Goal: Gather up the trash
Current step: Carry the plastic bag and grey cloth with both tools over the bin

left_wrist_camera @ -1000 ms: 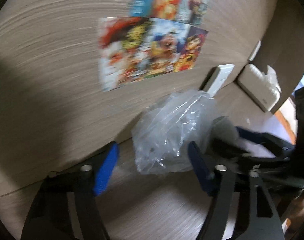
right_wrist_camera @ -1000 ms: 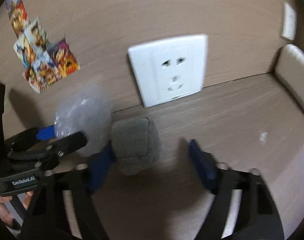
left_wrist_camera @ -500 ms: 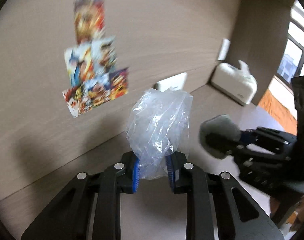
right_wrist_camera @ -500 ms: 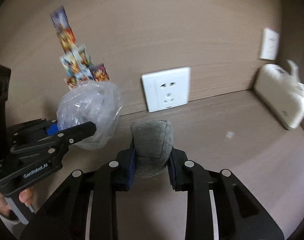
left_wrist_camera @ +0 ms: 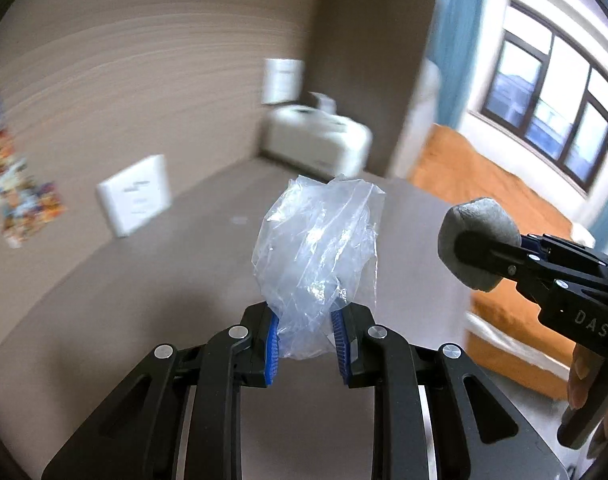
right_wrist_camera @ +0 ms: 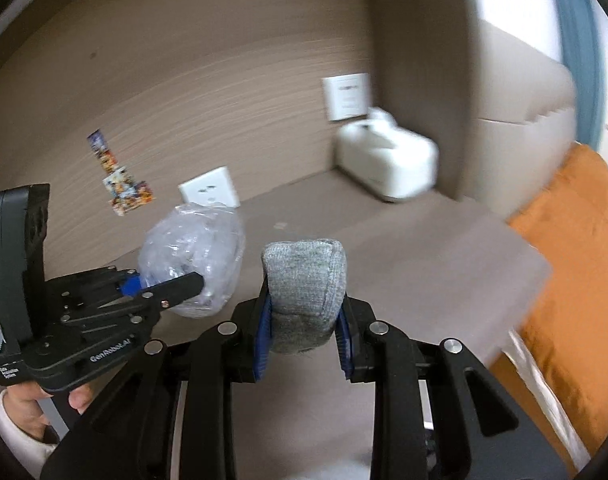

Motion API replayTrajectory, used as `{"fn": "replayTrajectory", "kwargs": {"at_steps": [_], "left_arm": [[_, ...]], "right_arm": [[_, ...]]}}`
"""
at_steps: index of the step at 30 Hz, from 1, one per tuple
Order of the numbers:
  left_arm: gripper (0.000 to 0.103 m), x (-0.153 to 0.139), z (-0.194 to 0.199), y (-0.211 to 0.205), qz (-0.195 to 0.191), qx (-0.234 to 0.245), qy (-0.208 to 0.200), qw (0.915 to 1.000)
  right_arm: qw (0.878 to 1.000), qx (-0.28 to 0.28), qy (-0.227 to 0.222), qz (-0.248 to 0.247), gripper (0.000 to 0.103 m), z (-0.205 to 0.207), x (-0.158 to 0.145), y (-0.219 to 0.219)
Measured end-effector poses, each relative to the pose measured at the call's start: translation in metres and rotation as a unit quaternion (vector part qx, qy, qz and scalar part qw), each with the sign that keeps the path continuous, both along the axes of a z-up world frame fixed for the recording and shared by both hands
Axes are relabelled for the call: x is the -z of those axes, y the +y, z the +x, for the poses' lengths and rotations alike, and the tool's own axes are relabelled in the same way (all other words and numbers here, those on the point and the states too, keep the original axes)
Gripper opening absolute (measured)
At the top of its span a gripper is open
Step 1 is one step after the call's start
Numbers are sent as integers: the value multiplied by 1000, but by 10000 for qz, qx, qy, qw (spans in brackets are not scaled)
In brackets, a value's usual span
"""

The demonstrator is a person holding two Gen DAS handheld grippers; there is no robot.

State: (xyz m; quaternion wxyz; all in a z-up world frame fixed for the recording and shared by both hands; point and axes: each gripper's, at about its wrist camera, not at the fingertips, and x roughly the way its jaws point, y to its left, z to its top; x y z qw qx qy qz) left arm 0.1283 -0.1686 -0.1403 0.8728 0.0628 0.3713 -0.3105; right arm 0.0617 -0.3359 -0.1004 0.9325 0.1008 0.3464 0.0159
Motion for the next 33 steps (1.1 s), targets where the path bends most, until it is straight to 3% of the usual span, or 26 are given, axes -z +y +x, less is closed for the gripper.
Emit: {"fn": "replayTrajectory", "kwargs": {"at_steps": [8,18,28,33], "left_arm": [[22,11,-71,-114,79,1121,114,9936],[22,39,-132,-206,381,1950,260,9797],[22,127,-152,-264,979,2320,796,9645],[22,192,-154,-287,1383,2377,1173,9543]], "right_arm": [[9961,866,180,6,29,-76,8,-81],[9848,1676,356,283,29,-152,33,-151],[9705,2078,971,739,30,-172,111,-194],[9609,2197,1381,969,30,-173,175,-214]]}}
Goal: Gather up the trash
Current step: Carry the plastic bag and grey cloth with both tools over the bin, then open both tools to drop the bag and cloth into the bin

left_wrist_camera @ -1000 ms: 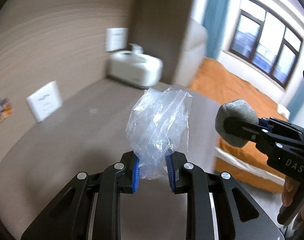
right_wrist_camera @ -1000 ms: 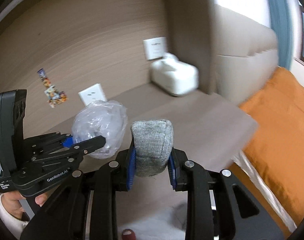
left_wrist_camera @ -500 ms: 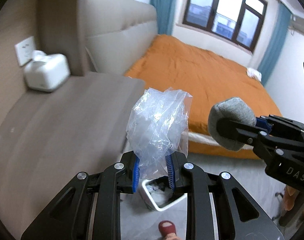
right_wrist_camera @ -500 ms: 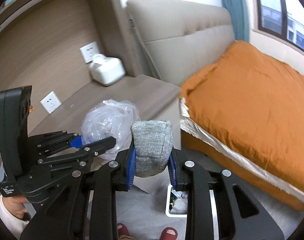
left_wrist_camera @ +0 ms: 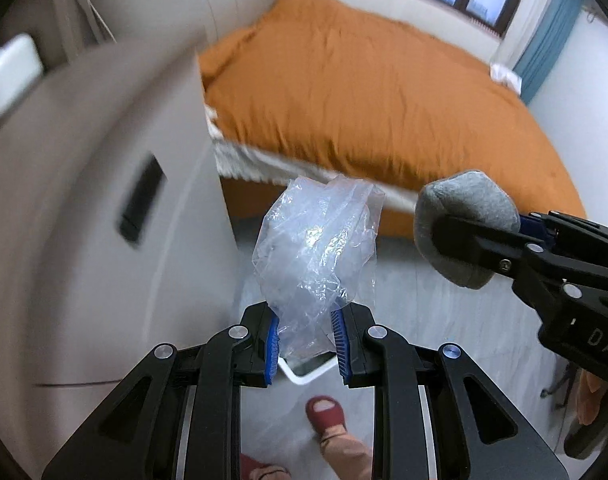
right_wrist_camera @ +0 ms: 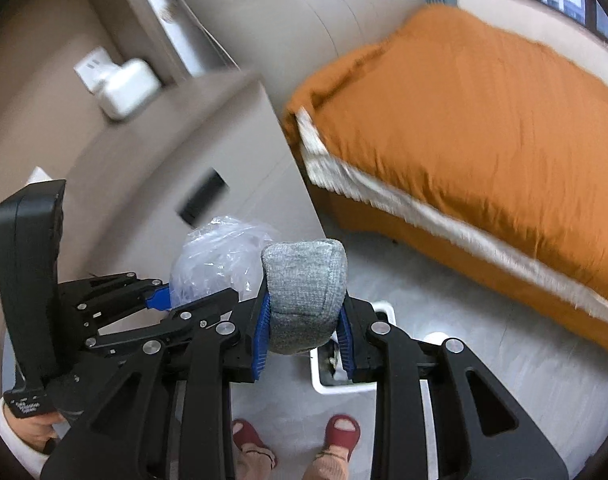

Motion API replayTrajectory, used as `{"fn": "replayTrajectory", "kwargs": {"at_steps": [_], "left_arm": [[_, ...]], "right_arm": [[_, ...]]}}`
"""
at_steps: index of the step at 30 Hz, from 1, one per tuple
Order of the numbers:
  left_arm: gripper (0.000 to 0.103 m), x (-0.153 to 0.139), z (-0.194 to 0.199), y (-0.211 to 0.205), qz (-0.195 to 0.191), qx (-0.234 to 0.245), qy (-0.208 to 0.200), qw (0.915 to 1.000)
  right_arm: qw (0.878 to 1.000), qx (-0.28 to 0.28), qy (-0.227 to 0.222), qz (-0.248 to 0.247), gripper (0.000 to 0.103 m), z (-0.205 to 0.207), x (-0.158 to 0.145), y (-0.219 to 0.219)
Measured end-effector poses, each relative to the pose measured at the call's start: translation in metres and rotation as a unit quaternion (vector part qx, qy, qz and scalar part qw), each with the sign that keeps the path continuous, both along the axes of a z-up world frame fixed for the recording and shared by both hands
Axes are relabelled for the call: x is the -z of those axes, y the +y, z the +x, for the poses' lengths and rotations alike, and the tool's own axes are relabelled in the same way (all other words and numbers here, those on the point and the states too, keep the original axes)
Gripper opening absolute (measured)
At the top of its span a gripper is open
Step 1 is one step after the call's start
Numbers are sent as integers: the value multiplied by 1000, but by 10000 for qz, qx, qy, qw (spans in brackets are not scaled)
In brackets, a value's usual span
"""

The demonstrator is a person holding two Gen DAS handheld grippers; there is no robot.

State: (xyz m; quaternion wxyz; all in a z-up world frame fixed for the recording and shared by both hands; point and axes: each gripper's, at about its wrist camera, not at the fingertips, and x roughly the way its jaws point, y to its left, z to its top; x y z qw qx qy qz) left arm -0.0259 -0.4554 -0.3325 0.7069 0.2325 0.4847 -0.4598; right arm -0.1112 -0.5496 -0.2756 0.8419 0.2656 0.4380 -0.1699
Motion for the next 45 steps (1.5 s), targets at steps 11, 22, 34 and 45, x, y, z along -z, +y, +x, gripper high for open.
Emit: {"fn": "replayTrajectory", "kwargs": {"at_steps": [11,22,34,45], "left_arm": [[22,166,10,-27,943,114,619,9936],[87,294,10,-42,1627,239,1296,9778],[98,286,16,-40,1626,94,1360,9772],[98,189,22,-35,1151,-243,792,9899]], "right_arm": [[9961,70,771,421,30,18,157,-16],[9890,-42,1267,762,94,31,283,-31],[9873,-46,1435,680,98,24,287,-37],[9953,119,853,442,98,8,197,-41]]}}
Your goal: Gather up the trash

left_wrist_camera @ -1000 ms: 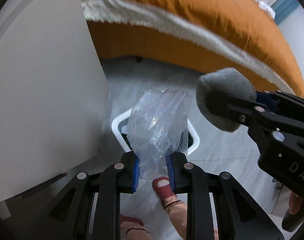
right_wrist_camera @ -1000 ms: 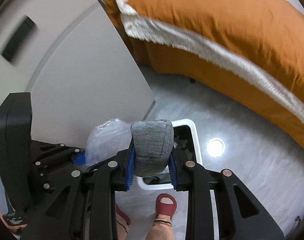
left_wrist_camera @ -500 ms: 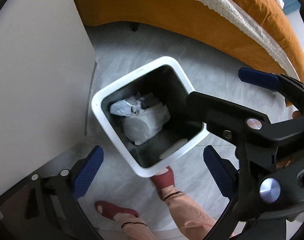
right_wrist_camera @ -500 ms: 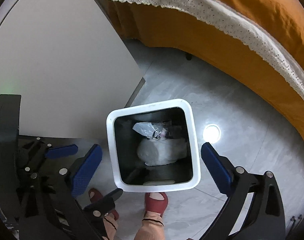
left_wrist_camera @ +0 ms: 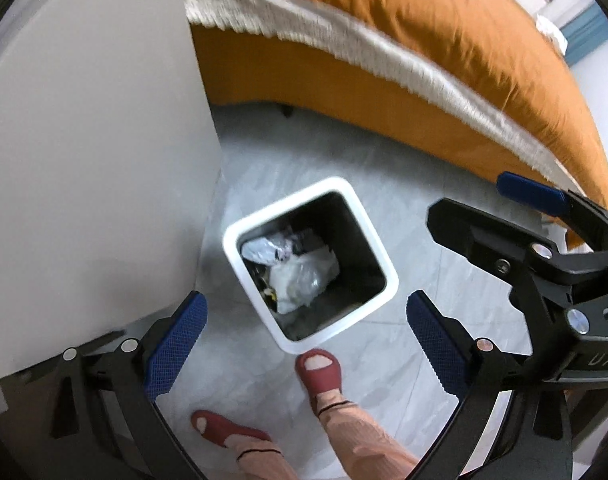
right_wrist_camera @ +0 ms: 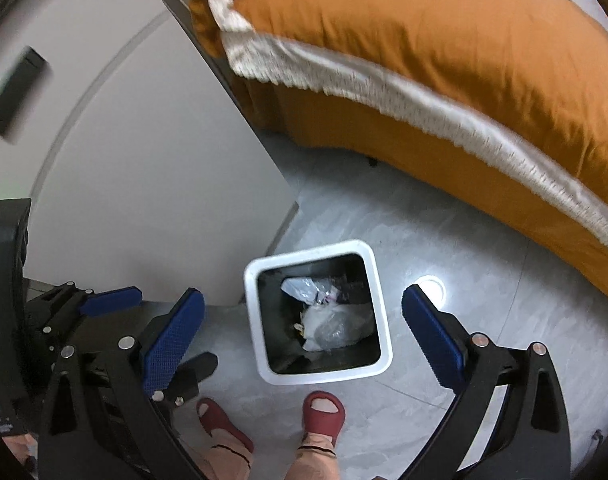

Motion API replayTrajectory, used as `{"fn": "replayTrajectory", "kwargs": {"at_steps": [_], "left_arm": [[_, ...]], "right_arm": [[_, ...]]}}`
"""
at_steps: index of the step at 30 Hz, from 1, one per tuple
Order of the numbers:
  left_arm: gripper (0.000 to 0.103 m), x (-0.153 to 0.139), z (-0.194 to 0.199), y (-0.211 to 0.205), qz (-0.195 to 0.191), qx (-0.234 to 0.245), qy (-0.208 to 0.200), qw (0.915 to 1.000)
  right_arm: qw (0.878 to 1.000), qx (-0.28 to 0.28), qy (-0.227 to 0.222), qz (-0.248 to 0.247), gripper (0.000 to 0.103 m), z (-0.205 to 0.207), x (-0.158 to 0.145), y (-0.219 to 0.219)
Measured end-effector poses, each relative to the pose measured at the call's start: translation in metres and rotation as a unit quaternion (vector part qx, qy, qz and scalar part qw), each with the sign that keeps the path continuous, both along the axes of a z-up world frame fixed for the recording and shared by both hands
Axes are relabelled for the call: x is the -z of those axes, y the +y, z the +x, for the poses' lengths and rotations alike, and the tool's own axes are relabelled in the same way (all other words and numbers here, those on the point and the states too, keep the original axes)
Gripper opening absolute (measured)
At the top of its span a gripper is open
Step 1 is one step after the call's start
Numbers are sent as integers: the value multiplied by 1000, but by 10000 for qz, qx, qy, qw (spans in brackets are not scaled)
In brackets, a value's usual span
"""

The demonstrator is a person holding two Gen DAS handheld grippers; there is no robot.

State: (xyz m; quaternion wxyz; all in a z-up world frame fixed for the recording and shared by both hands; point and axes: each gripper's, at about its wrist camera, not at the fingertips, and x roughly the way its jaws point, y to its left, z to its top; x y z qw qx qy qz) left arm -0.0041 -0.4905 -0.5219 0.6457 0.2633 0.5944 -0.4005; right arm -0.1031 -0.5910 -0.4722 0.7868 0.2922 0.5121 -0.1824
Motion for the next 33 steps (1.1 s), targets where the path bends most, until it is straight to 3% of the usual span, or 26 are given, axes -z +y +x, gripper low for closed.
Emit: {"fn": "replayTrajectory", "kwargs": {"at_steps": [7,17,25,33], "left_arm": [[98,-87,-8,14,-305,-20,-683,9972],[98,-209,-22,55,-1136,-735,-1001,9857],[98,-302,-25,115,-1638,-1287,-1630,9644],[98,-379,-7,208,-1766,-2112,-2396,9310]], "right_arm": [[9979,-21,-584,-274,98,-13,-91,12],[9876,-220,-1321,-814,98,-29,-210,38],[9653,-775,-2122,-1309,98,-16,-303,82],[9335,-1506,-2959,-1357,98,21,-371,144]]}}
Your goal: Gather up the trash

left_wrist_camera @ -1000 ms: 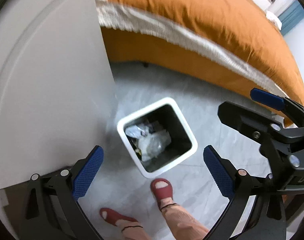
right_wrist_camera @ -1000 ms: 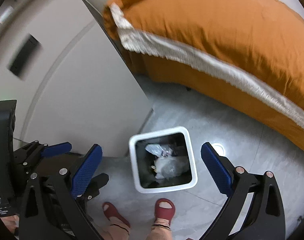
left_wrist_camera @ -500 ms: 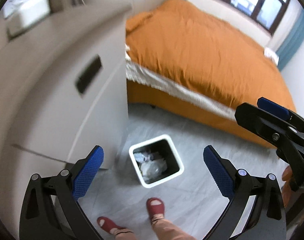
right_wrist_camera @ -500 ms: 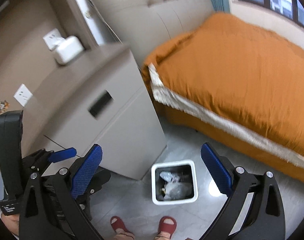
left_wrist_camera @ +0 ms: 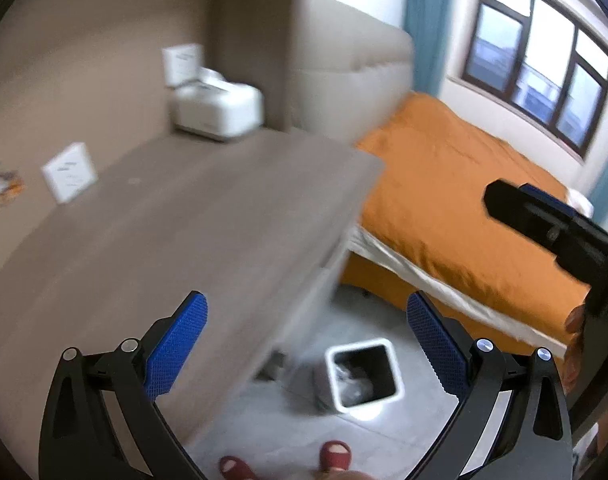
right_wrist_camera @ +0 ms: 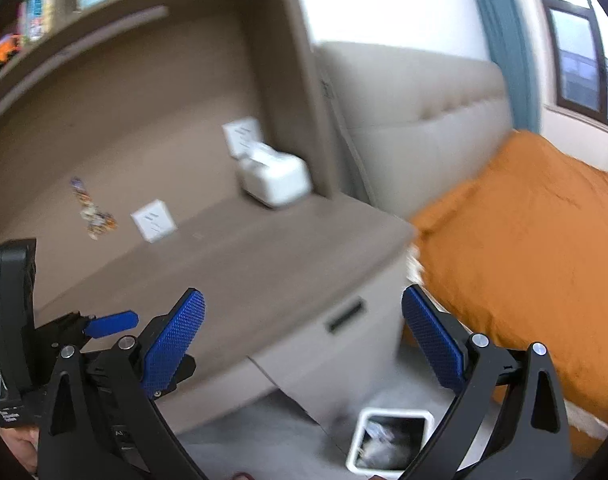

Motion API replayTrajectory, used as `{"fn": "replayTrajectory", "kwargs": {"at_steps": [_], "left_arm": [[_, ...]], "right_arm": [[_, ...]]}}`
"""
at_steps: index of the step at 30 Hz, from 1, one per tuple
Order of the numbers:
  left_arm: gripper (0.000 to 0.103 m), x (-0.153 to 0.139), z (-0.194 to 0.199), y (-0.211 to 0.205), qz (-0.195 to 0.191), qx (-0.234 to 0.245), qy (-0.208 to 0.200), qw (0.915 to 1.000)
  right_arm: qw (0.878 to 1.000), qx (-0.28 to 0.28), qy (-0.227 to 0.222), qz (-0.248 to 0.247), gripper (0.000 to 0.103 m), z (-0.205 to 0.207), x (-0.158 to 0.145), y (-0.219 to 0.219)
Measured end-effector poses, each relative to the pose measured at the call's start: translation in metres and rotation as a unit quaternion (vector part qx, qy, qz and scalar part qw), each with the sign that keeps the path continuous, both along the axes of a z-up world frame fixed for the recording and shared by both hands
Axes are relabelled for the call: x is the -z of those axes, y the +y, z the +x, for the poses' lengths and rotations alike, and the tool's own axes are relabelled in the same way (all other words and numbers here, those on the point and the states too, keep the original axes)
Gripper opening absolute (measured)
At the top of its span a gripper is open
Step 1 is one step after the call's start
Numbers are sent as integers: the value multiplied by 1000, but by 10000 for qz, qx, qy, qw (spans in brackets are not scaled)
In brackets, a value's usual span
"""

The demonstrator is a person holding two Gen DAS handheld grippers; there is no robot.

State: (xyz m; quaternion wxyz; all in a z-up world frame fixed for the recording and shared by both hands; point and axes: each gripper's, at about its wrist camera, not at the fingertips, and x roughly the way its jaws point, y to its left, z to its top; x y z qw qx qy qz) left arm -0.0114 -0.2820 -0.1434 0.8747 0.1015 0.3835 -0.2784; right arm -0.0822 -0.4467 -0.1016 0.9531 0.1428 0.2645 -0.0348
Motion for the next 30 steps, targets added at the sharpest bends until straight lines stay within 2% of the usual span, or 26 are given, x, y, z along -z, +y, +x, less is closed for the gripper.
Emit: {"fn": "replayTrajectory", "kwargs": {"at_steps": [5,12,15,20,26,30], "left_arm": [[98,-27,12,64,-70,-721,-345,9968],[98,-58,12,143,18,-1544,-716,9854],[98,-68,7,170,-81,-1776,-813,9807],[98,-76,8,197,-151,-1899,-940,9772],[98,-84,12,210,124,-1939,-1246,9730],[98,-89,13,214,154,-1929,-1351,9717]], "right_arm": [[9982,-489,-350,-60,98,23,-27,40],[9921,-1093,-616,-58,98,55,-52,92],[9886,-1345,-667,-121,98,65,-59,114],[9846,-1604,-678,-167,98,76,-64,141],[9817,-1773,-654,-247,98,86,-68,164],[9805,-1805,-701,-334,98,91,-74,175]]}}
